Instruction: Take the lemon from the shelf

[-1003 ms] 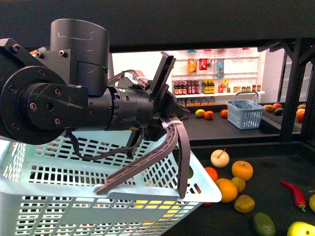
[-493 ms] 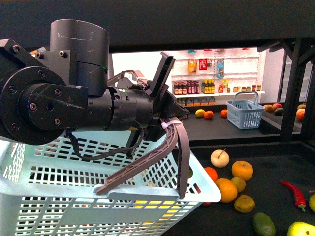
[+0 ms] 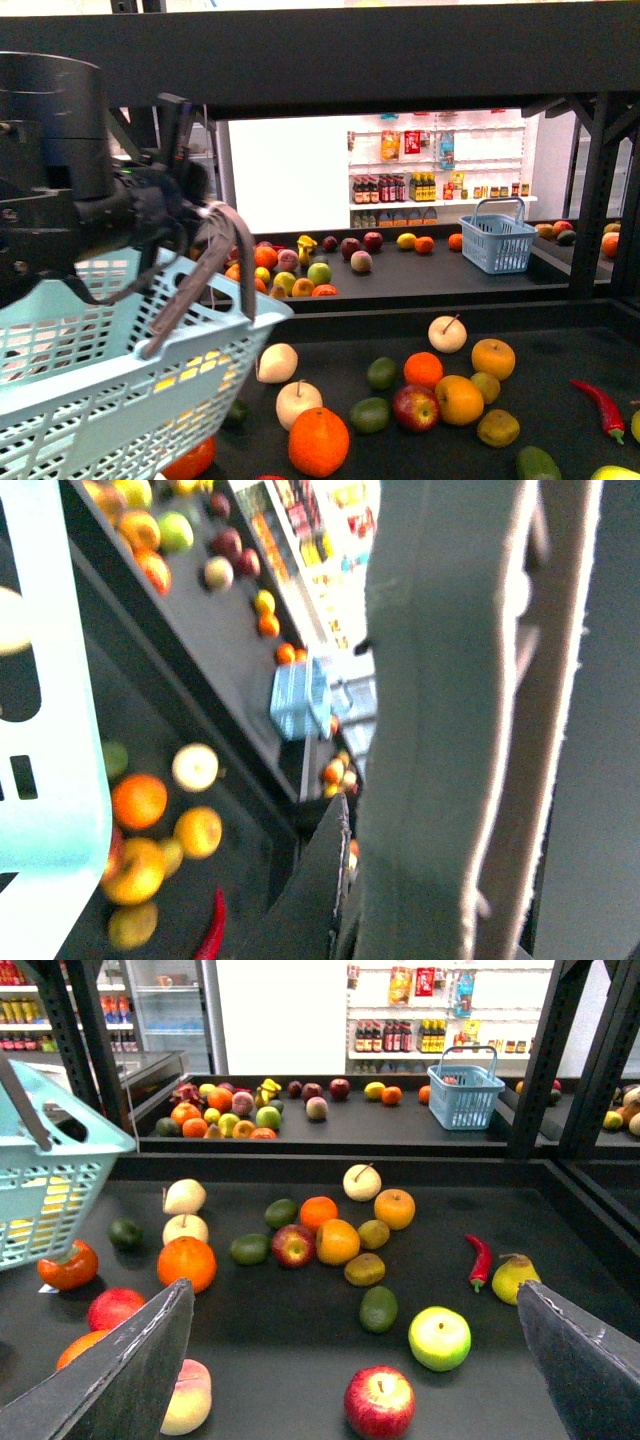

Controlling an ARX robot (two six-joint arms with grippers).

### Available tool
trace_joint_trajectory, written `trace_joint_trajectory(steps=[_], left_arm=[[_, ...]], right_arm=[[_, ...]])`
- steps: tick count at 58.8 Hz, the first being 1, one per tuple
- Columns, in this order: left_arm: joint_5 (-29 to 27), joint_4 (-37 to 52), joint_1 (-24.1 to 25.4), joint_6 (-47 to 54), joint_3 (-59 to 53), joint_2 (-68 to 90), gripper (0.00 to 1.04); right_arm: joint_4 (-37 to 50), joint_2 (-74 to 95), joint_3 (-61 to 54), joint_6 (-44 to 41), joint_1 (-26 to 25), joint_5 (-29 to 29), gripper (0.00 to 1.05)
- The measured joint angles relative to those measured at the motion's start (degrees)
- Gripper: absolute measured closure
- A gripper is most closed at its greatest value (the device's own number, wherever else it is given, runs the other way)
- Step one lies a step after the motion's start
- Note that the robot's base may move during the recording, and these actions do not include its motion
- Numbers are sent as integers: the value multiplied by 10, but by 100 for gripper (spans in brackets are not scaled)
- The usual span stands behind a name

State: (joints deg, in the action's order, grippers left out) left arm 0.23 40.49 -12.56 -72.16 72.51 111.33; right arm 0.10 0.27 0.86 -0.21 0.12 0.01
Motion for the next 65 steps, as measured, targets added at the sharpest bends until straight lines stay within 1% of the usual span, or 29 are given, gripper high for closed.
trace_joint_trajectory(steps=[4,14,20,22,35,40,45,48,54,65], left_arm=[[-13,14,34,-32,-3,-5,98],[-13,58,110,-75,-6,-9,98],[-21,102,156,-98,-16,-10,99],[-29,130,178,-113,-25,-11,99],[-32,224,256,-155,-55,-10,99],[-27,255,277,-160,-59,-5,99],[-17,267,293,-165,-60,2,99],[-3,284,305,-172,-61,17,99],[28,294,320,-182,-61,45,99],[58,319,337,-197,-55,73,99]], right_arm=[[0,0,0,0,0,0,7],[0,0,0,0,0,0,7],[0,0,0,0,0,0,7],[0,0,0,0,0,0,7],[0,0,0,0,0,0,7],[0,0,0,0,0,0,7],[0,0,0,0,0,0,7],[0,0,0,0,0,0,7],[0,0,0,0,0,0,7],[0,0,0,0,0,0,7]])
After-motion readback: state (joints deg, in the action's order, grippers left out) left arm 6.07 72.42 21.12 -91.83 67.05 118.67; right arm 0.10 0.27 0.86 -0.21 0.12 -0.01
